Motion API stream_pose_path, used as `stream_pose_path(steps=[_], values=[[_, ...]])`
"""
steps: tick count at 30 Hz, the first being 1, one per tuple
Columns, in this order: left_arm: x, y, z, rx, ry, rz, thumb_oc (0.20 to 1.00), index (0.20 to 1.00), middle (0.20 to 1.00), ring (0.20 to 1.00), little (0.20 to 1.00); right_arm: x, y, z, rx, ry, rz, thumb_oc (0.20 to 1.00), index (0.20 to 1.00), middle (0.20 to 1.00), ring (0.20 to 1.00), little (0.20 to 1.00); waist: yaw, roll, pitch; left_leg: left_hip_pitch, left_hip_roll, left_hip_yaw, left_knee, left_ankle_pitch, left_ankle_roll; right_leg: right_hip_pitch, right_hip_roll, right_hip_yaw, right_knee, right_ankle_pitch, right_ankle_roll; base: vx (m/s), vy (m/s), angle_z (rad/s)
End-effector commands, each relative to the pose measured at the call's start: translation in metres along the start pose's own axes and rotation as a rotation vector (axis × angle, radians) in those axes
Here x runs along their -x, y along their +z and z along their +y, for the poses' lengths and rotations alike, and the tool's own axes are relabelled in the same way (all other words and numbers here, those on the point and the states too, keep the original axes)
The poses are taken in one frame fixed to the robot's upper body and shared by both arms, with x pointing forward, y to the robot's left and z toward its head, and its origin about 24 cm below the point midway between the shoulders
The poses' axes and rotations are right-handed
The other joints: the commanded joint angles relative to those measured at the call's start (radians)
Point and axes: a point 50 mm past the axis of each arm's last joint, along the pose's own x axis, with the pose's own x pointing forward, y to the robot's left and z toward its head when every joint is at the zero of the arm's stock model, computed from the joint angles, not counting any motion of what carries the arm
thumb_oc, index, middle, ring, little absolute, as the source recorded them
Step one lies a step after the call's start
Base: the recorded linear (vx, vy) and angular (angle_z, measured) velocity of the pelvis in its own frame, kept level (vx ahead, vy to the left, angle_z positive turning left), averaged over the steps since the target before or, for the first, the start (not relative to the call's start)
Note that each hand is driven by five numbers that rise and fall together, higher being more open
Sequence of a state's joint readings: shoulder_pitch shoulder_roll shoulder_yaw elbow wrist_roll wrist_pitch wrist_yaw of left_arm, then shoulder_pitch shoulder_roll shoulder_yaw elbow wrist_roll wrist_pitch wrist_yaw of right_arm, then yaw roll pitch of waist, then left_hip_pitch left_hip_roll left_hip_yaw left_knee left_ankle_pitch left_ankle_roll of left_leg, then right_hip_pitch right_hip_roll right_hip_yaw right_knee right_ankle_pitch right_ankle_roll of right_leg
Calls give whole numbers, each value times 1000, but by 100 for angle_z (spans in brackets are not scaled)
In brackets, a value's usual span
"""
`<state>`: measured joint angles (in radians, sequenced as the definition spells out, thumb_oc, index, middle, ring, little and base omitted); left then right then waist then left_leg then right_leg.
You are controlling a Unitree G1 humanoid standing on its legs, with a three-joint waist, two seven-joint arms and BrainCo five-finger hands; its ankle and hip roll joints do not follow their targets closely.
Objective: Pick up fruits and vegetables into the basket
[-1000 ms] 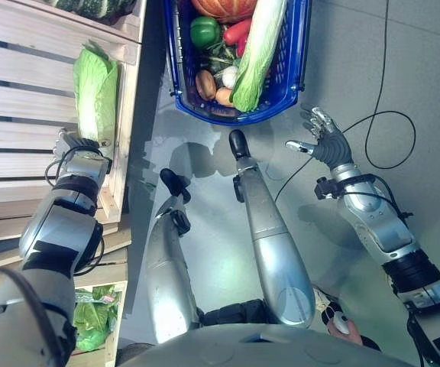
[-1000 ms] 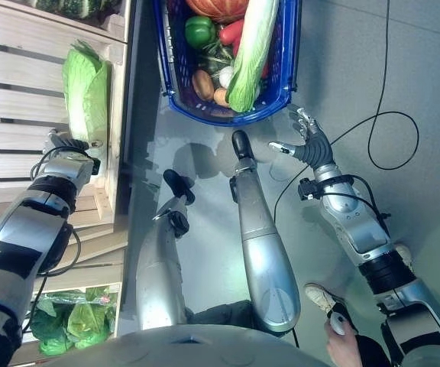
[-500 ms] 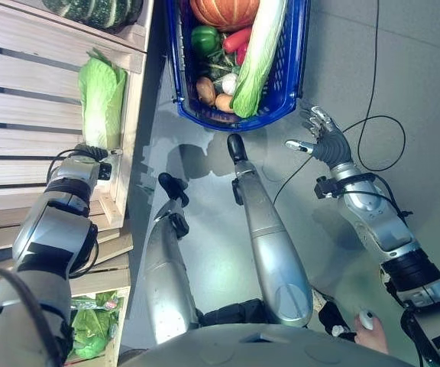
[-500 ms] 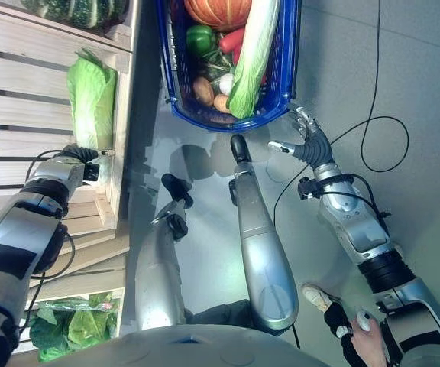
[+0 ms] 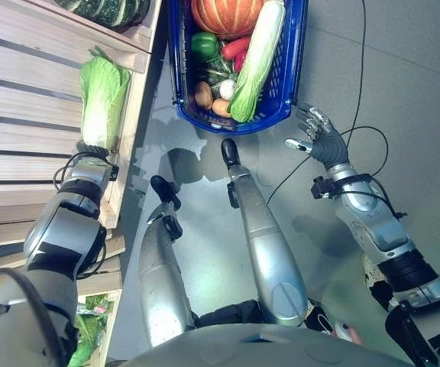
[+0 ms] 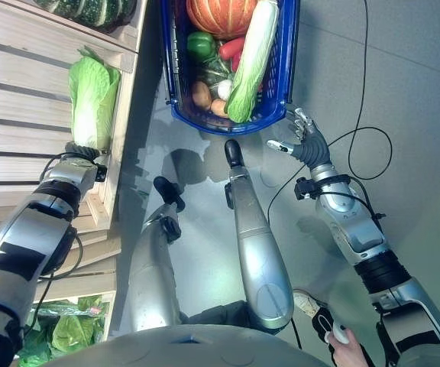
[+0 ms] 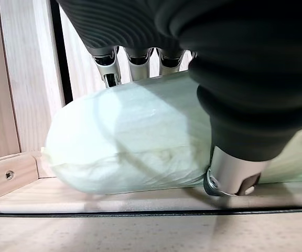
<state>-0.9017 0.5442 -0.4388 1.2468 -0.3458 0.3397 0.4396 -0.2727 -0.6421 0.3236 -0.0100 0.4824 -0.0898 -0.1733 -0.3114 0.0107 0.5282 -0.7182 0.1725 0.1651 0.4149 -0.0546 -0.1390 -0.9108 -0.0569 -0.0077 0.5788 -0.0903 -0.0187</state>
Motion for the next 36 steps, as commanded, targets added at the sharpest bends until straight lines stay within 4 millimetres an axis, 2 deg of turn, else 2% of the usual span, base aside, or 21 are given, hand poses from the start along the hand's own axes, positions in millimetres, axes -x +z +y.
stream_pose_path(steps=[1, 7, 11, 12, 20, 24, 29, 33, 36], values=[[12, -39, -41, 14, -74, 74, 200, 200, 200, 200, 200, 9, 3, 12, -66, 1, -70, 1000, 1000, 1000, 1000, 1000, 18, -48, -8, -15, -34, 39, 31, -52, 74, 25, 29, 15, 6, -69, 53, -12, -16, 3], [16, -49, -47, 42, -66, 11, 200, 200, 200, 200, 200, 17, 2, 13, -57, -7, -85, 1000, 1000, 1000, 1000, 1000, 43, -38, -8, 86, -38, 26, -13, -39, 70, 124, 9, -2, -11, -79, 65, -3, 0, 3], [21, -64, -53, 28, -84, -30, 200, 200, 200, 200, 200, 22, 1, 14, -47, 3, -78, 1000, 1000, 1000, 1000, 1000, 61, -27, -8, 192, -41, 13, -60, -29, 67, 225, -9, -11, -40, -84, 77, -6, 26, 16], [22, -65, -54, 36, -86, -43, 200, 200, 200, 200, 200, 23, 2, 14, -46, 9, -80, 1000, 1000, 1000, 1000, 1000, 66, -24, -8, 200, -39, 20, -83, 6, 72, 234, -11, -16, -66, -50, 72, -61, 21, 21], [43, -91, -68, 67, -141, -154, 200, 200, 200, 200, 200, 37, -11, 22, -58, 82, 26, 1000, 1000, 1000, 1000, 1000, 109, -9, -8, 401, -51, -8, -183, 22, 68, 454, -37, -33, -161, -45, 92, 15, 26, 10], [60, -101, -74, 98, -156, -246, 200, 200, 200, 200, 200, 46, -16, 23, -140, 91, 62, 1000, 1000, 1000, 1000, 1000, 132, 0, -50, 465, -57, -21, -228, 26, 70, 538, -45, -43, -217, -43, 97, 60, 28, 5], [76, -103, -59, 116, -170, -396, 200, 200, 200, 200, 200, 56, -14, 28, -253, 114, 58, 1000, 1000, 1000, 1000, 1000, 169, 5, -109, 545, -62, -35, -290, 31, 68, 646, -51, -60, -296, -38, 103, 77, -1, 9], [91, -91, -45, 129, -200, -550, 200, 200, 200, 200, 200, 59, -10, 40, -370, 173, 50, 1000, 1000, 1000, 1000, 1000, 210, 6, -171, 611, -69, -50, -333, 31, 70, 739, -58, -79, -355, -34, 109, 102, -10, 11], [101, -84, -42, 119, -230, -626, 200, 200, 200, 200, 200, 59, -7, 50, -432, 206, 52, 1000, 1000, 1000, 1000, 1000, 235, 8, -212, 637, -71, -61, -349, 32, 72, 777, -62, -92, -380, -26, 112, 87, -7, 15]])
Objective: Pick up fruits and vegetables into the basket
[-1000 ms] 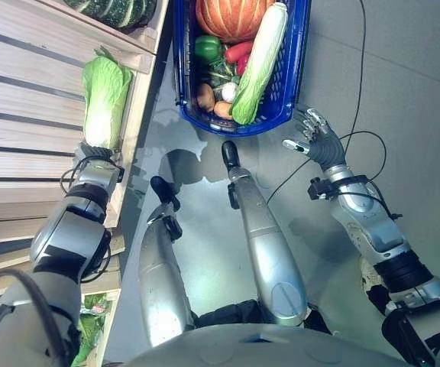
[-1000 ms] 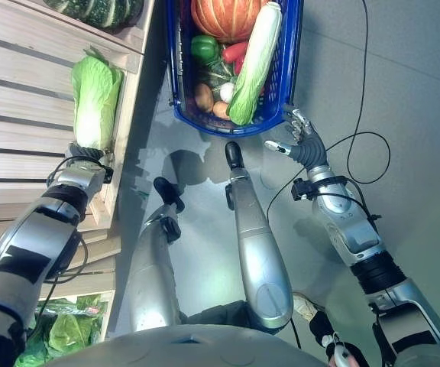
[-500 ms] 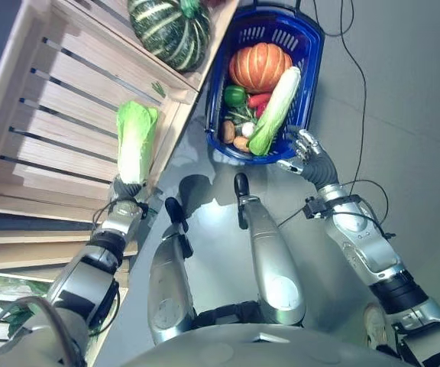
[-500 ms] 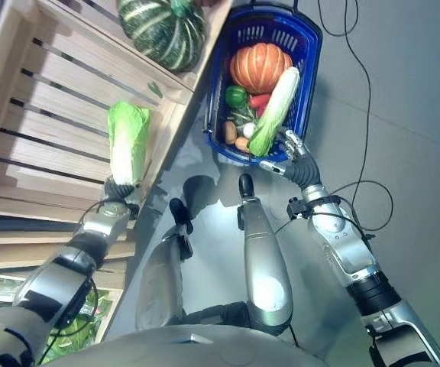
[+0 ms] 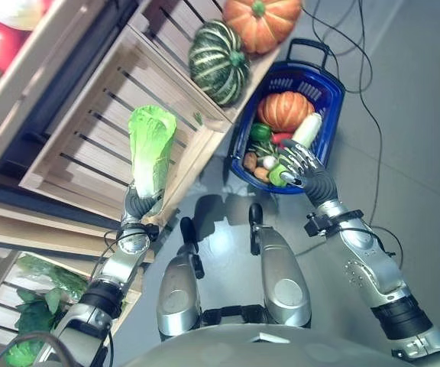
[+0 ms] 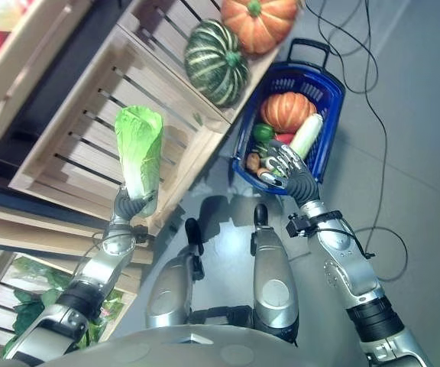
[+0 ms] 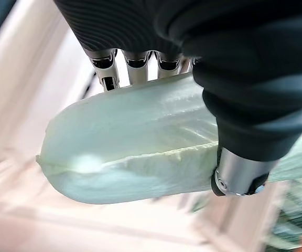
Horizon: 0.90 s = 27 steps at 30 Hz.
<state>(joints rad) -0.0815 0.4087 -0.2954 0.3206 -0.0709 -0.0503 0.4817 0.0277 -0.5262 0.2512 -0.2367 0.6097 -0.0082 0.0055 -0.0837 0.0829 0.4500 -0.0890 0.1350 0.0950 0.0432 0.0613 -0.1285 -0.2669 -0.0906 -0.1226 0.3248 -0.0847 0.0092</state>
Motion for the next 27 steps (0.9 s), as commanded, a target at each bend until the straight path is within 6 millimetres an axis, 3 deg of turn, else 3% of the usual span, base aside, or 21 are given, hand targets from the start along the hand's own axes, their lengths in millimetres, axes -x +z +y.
stream_pose_path(steps=[1, 12, 27], values=[[3, 9, 27, -109, 10, -141, 200, 200, 200, 200, 200, 0, 7, 24, -137, 86, -61, 1000, 1000, 1000, 1000, 1000, 16, -65, -149, 20, -34, 6, 18, -85, 62, 150, -32, 19, -136, -28, 86, 72, -3, 5], [3, 46, 8, -344, -141, -345, 200, 200, 200, 200, 200, -22, 7, 51, -213, 141, -16, 1000, 1000, 1000, 1000, 1000, 70, -70, -249, 118, -22, -3, -38, -90, 55, 271, -56, -8, -222, 1, 114, 58, -5, 7], [3, 86, -30, -586, -289, -605, 200, 200, 200, 200, 200, -50, 0, 80, -257, 189, 87, 1000, 1000, 1000, 1000, 1000, 84, -96, -304, 188, -9, 14, -45, -123, 51, 336, -72, -9, -256, 7, 137, 25, -2, 2]])
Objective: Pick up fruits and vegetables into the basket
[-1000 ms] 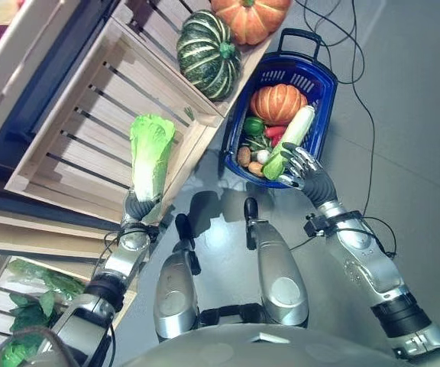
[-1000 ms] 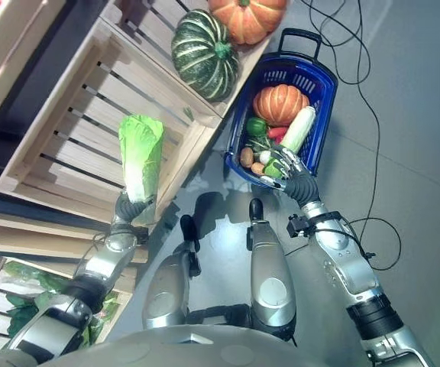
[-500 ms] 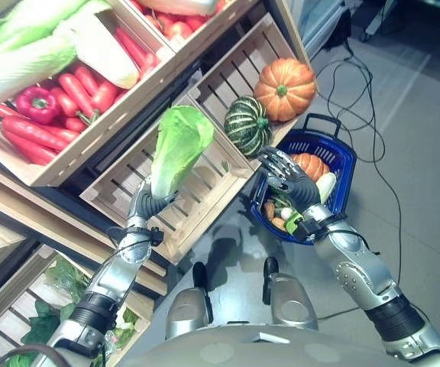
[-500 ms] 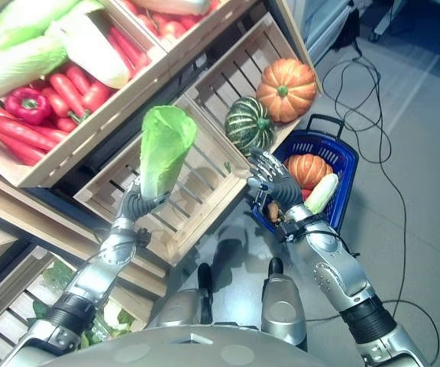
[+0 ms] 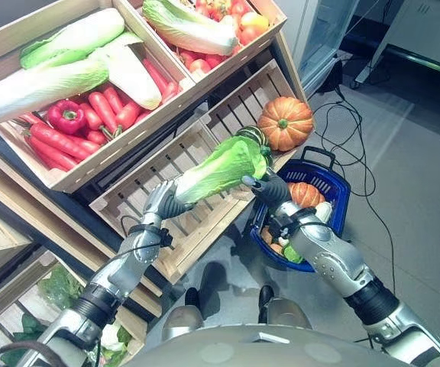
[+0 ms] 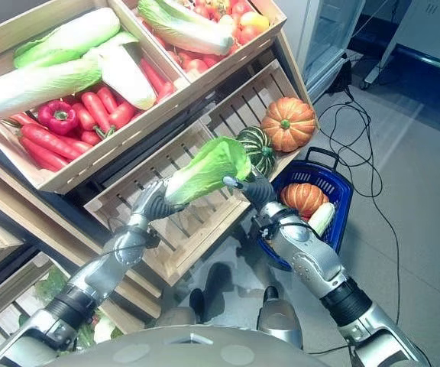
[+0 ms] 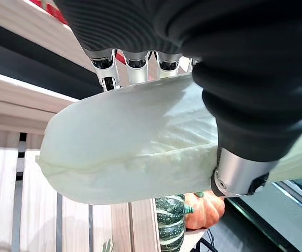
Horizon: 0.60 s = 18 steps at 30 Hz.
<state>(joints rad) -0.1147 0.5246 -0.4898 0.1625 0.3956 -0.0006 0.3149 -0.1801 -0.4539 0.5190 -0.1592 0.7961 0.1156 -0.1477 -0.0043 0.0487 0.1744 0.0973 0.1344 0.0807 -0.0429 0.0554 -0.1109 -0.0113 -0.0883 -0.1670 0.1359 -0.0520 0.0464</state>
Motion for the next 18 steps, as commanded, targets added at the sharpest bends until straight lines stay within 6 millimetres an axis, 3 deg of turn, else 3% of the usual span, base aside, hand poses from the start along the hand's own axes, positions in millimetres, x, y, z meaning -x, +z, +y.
stream_pose_path(steps=[1, 17, 18], values=[[-23, 42, 25, -109, 51, -238, 200, 200, 200, 200, 200, -16, 19, 26, -57, 86, -82, 1000, 1000, 1000, 1000, 1000, 5, -63, -32, 6, -8, 28, 40, -119, 33, 84, -75, 35, -69, -27, 101, 13, -6, 10], [-33, 81, 6, -193, -97, -377, 200, 200, 200, 200, 200, -32, 24, 59, -48, 202, -71, 1000, 1000, 1000, 1000, 1000, 6, -66, -58, 23, 0, 29, 25, -118, 30, 92, -86, 33, -86, -14, 112, -16, 1, 1], [-33, 83, 5, -197, -113, -391, 200, 200, 200, 200, 200, -32, 25, 61, -41, 205, -85, 536, 536, 536, 536, 536, 6, -66, -58, 24, 1, 29, 24, -117, 29, 93, -87, 32, -87, -12, 113, 0, 0, 0]])
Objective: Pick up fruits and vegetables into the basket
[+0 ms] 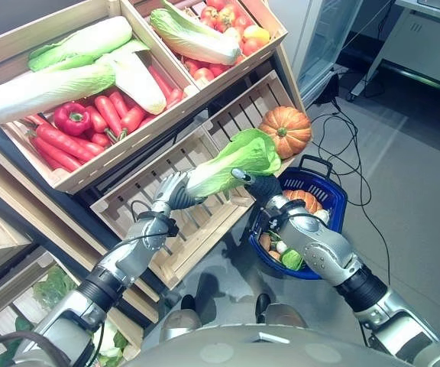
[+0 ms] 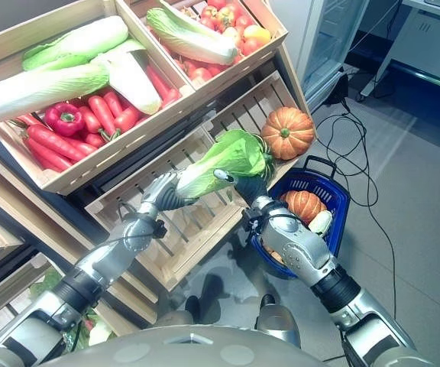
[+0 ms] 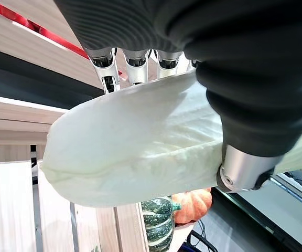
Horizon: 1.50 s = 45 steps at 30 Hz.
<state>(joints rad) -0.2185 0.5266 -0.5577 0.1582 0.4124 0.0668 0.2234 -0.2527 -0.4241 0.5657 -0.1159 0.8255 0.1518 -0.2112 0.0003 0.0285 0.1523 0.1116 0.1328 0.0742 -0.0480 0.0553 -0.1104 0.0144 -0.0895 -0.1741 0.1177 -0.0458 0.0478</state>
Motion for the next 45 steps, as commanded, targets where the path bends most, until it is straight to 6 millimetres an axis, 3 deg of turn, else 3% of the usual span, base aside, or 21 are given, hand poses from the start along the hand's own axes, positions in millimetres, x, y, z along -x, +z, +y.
stream_pose_path(steps=[1, 5, 11, 12, 13, 14, 19, 23, 26, 29, 35, 36, 45], values=[[-16, 67, 8, -148, -33, -349, 200, 200, 200, 200, 200, -17, 28, 52, -29, 219, -137, 200, 200, 200, 200, 200, 2, -45, -37, 8, 2, 35, 28, -116, 28, 67, -86, 38, -71, -17, 113, -35, 9, 1], [-14, 79, -1, -176, -98, -411, 200, 200, 200, 200, 200, -19, 39, 55, -21, 203, -228, 200, 200, 200, 200, 200, 1, -40, -37, 12, 4, 37, 20, -115, 28, 68, -90, 34, -77, -15, 115, -27, 13, 1], [-12, 80, -7, -175, -187, -406, 200, 200, 200, 200, 200, -16, 59, 45, 41, 112, -359, 200, 200, 200, 200, 200, -12, -32, -34, 14, 3, 38, 15, -118, 30, 63, -92, 43, -81, -10, 121, -36, 17, -1], [-11, 78, -7, -167, -196, -399, 514, 514, 514, 514, 514, -14, 61, 42, 55, 87, -384, 200, 200, 200, 200, 200, -14, -30, -34, 14, 2, 38, 16, -118, 29, 61, -92, 46, -80, -10, 123, -15, 9, -3], [-11, 77, -7, -163, -208, -394, 730, 730, 730, 730, 730, -15, 63, 36, 85, 57, -410, 200, 200, 200, 200, 200, -14, -28, -34, 15, 3, 39, 16, -117, 30, 61, -94, 45, -81, -8, 124, 0, 0, 0], [-11, 76, -7, -156, -213, -386, 1000, 1000, 1000, 1000, 1000, -15, 65, 33, 106, 37, -428, 200, 200, 200, 200, 200, -15, -26, -33, 15, 3, 39, 16, -117, 30, 61, -94, 45, -81, -7, 125, 0, 0, 0], [-6, 55, -6, -33, -260, -254, 1000, 1000, 1000, 1000, 1000, -4, 85, 3, 176, -91, -533, 200, 200, 200, 200, 200, -17, -19, -28, 14, 7, 41, 15, -117, 32, 58, -91, 46, -82, -7, 123, -2, -8, 0], [13, 12, -9, 164, -264, -48, 1000, 1000, 1000, 1000, 1000, 27, 106, -30, 244, -219, -638, 200, 200, 200, 200, 200, -25, -12, -10, 2, 10, 48, 26, -120, 35, 39, -84, 50, -62, -15, 117, -15, -46, -3], [27, -8, -14, 283, -245, 45, 1000, 1000, 1000, 1000, 1000, 45, 113, -47, 270, -293, -682, 200, 200, 200, 200, 200, -28, -10, 6, 1, 13, 51, 29, -131, 36, 32, -80, 49, -50, -29, 114, 2, -48, -2], [53, -33, -26, 486, -231, 173, 1000, 1000, 1000, 1000, 1000, 74, 124, -69, 309, -429, -775, 200, 200, 200, 200, 200, -32, -9, 43, -28, 18, 56, 47, -132, 39, -1, -73, 44, -23, -39, 103, -77, -99, -2], [67, -41, -32, 619, -211, 183, 1000, 1000, 1000, 1000, 1000, 98, 139, -86, 396, -562, -864, 200, 200, 200, 200, 200, -45, -7, 98, -99, 22, 56, 85, -129, 37, -81, -62, 39, 34, -53, 87, -134, -68, -2], [69, -40, -32, 676, -205, 159, 1000, 1000, 1000, 1000, 1000, 107, 144, -94, 430, -627, -890, 200, 200, 200, 200, 200, -54, 1, 145, -131, 20, 54, 102, -123, 38, -120, -59, 36, 65, -58, 77, -168, -18, -1], [62, -22, -35, 684, -283, 28, 1000, 1000, 1000, 1000, 1000, 106, 137, -133, 435, -803, -799, 200, 200, 200, 200, 200, -77, 48, 252, -227, 8, 44, 129, -90, 32, -231, -58, 35, 146, -73, 50, -110, -2, -1]])
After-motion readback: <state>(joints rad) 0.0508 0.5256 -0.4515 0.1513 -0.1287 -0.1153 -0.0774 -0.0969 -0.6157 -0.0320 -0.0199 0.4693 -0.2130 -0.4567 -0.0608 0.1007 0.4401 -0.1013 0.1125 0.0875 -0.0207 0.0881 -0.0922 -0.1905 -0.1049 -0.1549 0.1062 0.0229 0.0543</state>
